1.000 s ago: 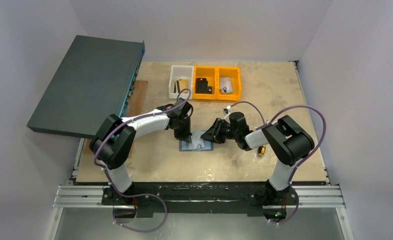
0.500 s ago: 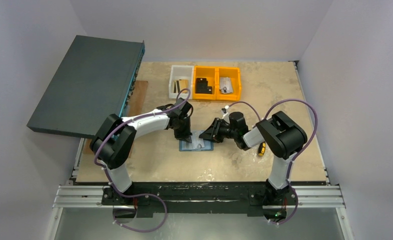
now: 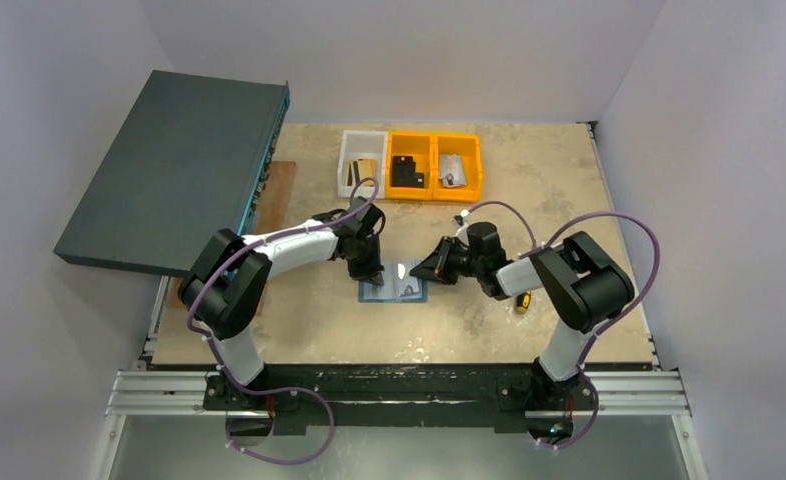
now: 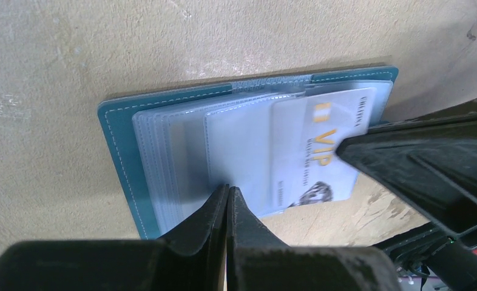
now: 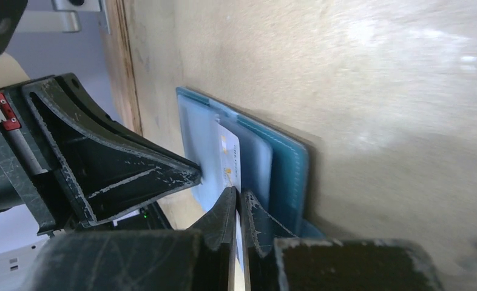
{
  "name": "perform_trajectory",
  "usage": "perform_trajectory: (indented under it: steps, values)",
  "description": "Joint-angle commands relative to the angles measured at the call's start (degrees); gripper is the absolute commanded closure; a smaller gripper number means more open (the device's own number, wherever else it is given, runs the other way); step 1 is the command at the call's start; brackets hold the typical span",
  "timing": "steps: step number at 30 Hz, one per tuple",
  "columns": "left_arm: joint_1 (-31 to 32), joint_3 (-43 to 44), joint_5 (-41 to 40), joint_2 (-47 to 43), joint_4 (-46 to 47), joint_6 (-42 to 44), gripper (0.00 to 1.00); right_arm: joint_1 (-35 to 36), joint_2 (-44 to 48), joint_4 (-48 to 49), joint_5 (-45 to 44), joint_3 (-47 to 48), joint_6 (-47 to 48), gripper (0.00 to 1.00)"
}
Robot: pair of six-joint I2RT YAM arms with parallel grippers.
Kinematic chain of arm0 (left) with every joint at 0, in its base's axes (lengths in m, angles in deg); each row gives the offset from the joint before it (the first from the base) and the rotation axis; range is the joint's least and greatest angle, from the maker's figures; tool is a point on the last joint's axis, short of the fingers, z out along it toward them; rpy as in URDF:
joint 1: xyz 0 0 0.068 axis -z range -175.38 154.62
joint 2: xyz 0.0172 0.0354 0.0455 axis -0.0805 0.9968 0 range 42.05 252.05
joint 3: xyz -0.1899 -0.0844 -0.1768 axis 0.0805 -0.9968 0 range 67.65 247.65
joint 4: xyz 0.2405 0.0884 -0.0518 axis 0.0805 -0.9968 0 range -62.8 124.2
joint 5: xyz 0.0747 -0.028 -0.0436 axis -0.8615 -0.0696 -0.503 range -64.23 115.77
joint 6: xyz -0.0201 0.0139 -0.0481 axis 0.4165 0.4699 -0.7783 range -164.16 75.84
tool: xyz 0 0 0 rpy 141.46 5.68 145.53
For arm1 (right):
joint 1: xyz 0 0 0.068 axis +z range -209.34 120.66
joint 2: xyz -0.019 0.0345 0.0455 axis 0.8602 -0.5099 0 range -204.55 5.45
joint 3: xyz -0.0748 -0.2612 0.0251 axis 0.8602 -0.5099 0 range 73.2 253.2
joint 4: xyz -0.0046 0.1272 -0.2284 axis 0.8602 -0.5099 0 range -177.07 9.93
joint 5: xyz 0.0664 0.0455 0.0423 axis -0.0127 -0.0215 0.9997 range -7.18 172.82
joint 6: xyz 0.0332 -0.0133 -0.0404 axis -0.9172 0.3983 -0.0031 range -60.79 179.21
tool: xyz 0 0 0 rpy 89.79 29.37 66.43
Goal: Take the credit cards out of the card holder
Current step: Remove the credit card from the card holder.
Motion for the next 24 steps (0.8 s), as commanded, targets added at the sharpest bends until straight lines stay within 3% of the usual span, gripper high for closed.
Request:
perform_trajectory:
  steps: [1,11,16,17,24]
  values:
    - [-0.29,-3.81,-3.5,1.5,-2.02,0.13,1.0,-3.18,4.23,-8.06,-3.89,-1.7,5.14,1.0]
    - [-0.26,-2.94,-1.65,-1.13,-0.2,1.62,1.0,-3.49,10.82,-12.81,-3.52,-0.72,6.21,1.0]
    - [-0.17,1.56,-1.32,-5.65,-2.86,3.38,1.0,-3.52,15.87,-18.42,-4.44,2.59,6.7,1.0]
    - [-0.16,2.5,-1.35,-6.97,-3.44,3.79,0.96,-3.52,16.85,-20.03,-4.97,3.58,6.92,1.0]
    - [-0.49,5.7,-4.02,-17.84,-9.18,6.52,0.4,-5.53,20.49,-29.98,-8.33,11.65,9.39,1.0]
